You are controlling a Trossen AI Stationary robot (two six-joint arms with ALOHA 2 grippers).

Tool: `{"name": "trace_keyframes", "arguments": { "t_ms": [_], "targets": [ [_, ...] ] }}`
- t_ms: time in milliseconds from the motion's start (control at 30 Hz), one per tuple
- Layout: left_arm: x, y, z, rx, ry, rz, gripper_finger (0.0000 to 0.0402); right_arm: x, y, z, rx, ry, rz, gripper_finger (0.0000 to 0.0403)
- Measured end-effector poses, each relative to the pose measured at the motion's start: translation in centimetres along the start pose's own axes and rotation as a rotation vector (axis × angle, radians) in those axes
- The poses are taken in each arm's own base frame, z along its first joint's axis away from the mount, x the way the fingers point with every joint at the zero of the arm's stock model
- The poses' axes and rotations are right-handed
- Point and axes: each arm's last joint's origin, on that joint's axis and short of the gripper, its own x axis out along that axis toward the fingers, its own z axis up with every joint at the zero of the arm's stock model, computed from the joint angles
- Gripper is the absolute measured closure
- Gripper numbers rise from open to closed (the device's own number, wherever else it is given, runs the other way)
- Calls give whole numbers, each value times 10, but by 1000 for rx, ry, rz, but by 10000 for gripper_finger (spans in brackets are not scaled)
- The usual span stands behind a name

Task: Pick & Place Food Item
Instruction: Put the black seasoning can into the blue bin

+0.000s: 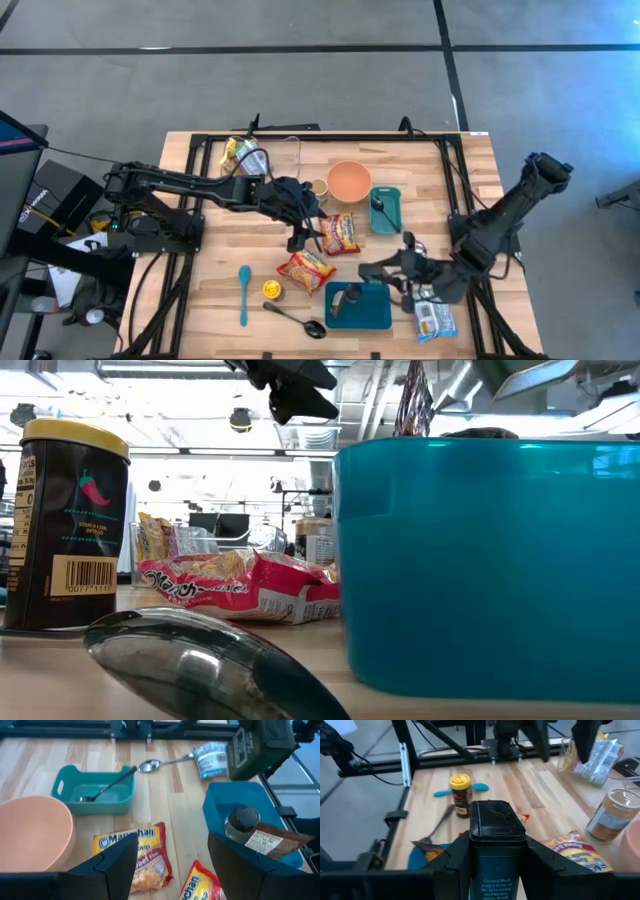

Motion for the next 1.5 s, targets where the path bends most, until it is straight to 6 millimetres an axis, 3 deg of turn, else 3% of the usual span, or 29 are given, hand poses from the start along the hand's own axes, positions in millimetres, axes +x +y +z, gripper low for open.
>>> {"name": "trace_keyframes", "arguments": {
  "t_ms": [233,533,1167,1500],
  "targets": [
    [0,0,5,3,-48,-1,165,-6,26,-14,21,-44,37,281],
    [0,0,6,4,-63,-2,165,15,53,-38,27,-70,57,281],
    [0,0,6,-10,-61,-3,165,47,76,-81,-4,-52,51,281],
    [0,0,6,-15,-61,-3,165,58,81,-89,-50,-77,53,280]
  ]
}}
